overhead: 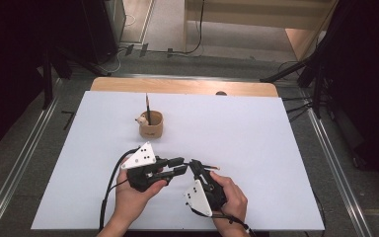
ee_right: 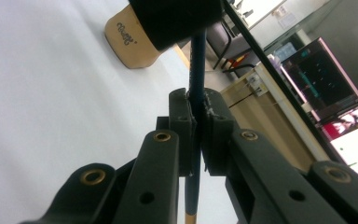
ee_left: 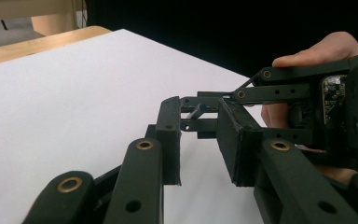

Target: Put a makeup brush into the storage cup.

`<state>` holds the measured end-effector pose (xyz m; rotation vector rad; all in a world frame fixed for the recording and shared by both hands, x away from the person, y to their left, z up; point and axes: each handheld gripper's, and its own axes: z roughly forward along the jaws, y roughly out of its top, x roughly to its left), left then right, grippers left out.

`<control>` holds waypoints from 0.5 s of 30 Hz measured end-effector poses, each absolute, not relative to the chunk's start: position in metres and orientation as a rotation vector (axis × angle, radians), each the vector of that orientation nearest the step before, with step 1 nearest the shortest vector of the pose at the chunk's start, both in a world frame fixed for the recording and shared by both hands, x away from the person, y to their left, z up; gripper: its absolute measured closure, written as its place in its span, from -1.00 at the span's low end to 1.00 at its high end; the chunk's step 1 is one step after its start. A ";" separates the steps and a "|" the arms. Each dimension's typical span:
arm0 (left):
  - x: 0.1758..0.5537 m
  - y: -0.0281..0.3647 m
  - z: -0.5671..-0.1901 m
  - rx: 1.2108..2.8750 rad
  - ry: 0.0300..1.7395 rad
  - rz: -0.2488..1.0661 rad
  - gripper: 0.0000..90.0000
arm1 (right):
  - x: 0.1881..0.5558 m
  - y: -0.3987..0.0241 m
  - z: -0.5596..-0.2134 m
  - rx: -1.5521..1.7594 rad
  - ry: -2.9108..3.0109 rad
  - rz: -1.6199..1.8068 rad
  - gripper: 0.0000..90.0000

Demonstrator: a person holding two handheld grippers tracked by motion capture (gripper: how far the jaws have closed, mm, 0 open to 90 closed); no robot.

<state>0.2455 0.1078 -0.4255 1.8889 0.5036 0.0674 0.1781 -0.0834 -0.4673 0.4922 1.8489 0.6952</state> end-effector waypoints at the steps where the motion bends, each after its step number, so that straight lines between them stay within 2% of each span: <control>1: 0.245 0.107 -0.426 1.889 0.507 0.061 0.58 | 0.178 -0.083 -0.467 0.470 1.843 0.685 0.91; 6: 0.246 0.104 -0.428 1.902 0.512 0.049 0.62 | 0.176 -0.079 -0.470 0.434 1.836 0.660 0.91; 11: 0.247 0.104 -0.430 1.922 0.515 0.052 0.88 | 0.176 -0.079 -0.470 0.421 1.839 0.645 0.91; 15: 0.247 0.105 -0.430 1.921 0.514 0.053 0.92 | 0.177 -0.079 -0.470 0.425 1.843 0.652 0.91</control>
